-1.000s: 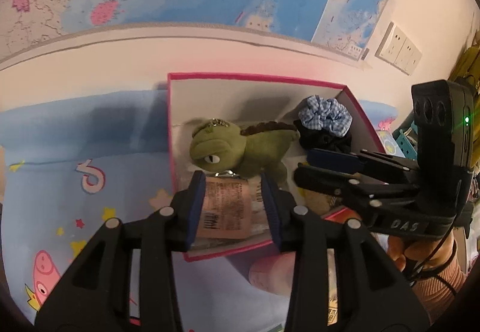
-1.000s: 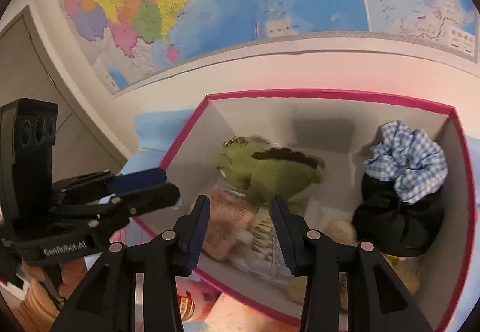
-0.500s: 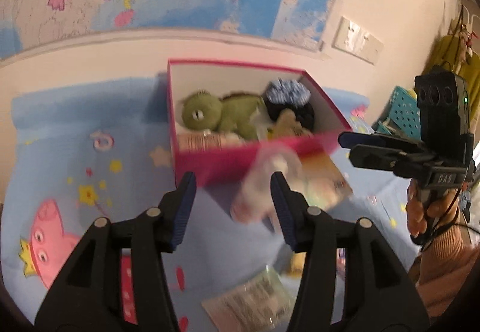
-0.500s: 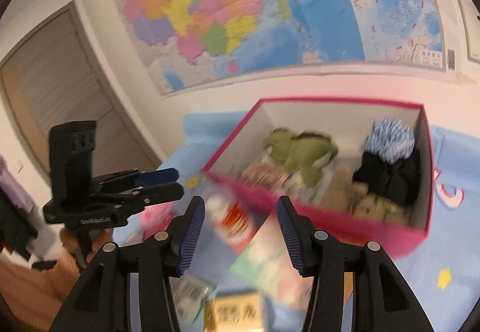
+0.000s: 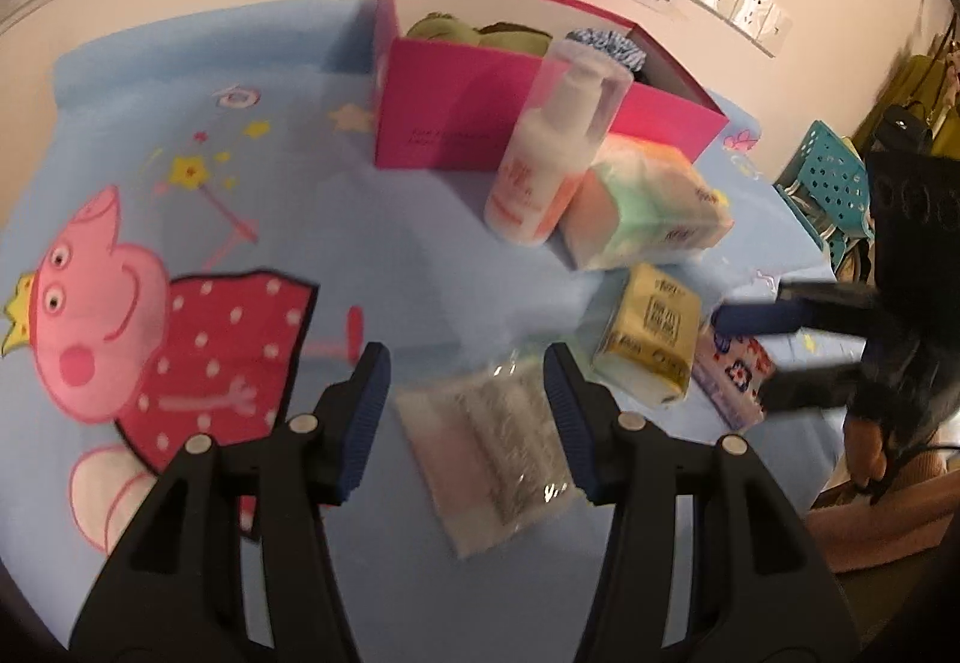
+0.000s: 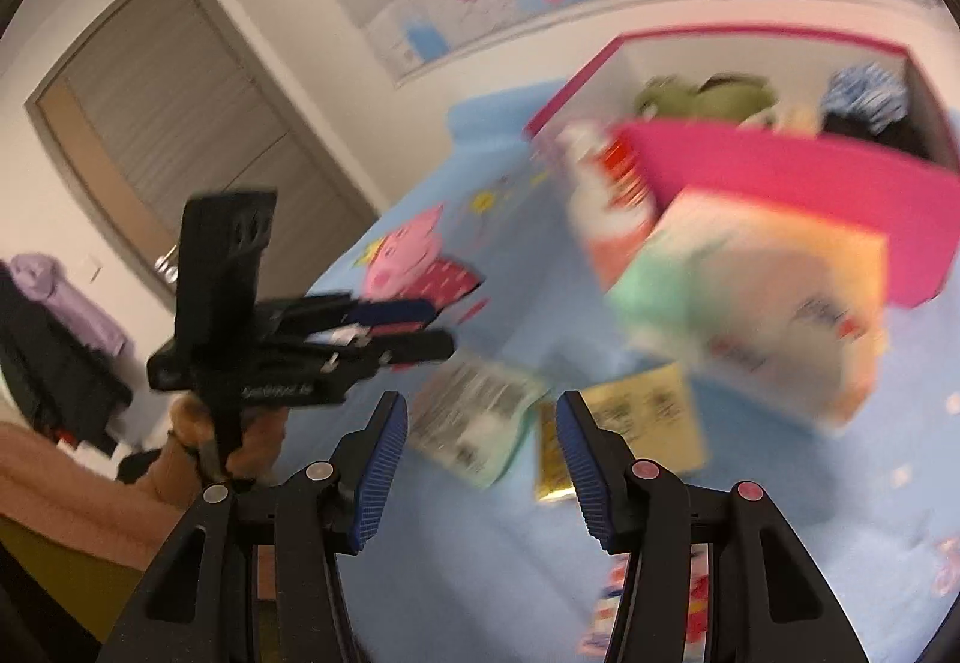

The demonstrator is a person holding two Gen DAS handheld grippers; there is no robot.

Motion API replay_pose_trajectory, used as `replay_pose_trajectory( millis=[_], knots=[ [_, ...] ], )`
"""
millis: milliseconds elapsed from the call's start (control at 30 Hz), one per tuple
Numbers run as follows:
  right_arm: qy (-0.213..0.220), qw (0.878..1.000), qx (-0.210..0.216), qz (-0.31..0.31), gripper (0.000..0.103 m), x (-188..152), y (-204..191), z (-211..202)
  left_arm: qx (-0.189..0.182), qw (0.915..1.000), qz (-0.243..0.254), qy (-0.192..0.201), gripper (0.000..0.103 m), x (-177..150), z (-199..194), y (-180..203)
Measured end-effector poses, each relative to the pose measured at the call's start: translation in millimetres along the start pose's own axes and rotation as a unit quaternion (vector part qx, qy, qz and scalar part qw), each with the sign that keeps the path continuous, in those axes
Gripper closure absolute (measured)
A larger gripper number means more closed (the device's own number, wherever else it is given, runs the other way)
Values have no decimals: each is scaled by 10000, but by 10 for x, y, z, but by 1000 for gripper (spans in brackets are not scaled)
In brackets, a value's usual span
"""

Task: Organize soft objects
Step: 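Move the right gripper to the clear plastic packet and close on it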

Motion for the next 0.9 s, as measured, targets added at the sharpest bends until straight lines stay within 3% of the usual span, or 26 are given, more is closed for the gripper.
replay_pose_trajectory(
  millis=[233,567,700,900],
  knots=[
    [-477,9988,-66,12,50,-120,-143,416,52,9996,-189,-184,48,-206,-21,-127],
    [-403,9958,-784,230,52,-171,-117,598,-241,9984,-149,-487,48,-365,24,-141],
    [-291,9963,-748,290,51,-168,-126,641,-440,9976,-148,-514,48,-379,13,-146],
    [-121,9969,-368,684,51,-140,-63,657,-558,9969,-146,-531,48,-413,-8,-163]
  ],
)
Point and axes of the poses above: each gripper's, at about its wrist camera, not at the fingertips, and z roughly the way its jaws point, y to its right, x to its top, the point moved 3 cm from there along z, roughly the way its jaws point, and after that the axes turned 7 degrees about -z, right-handed, at the moved point
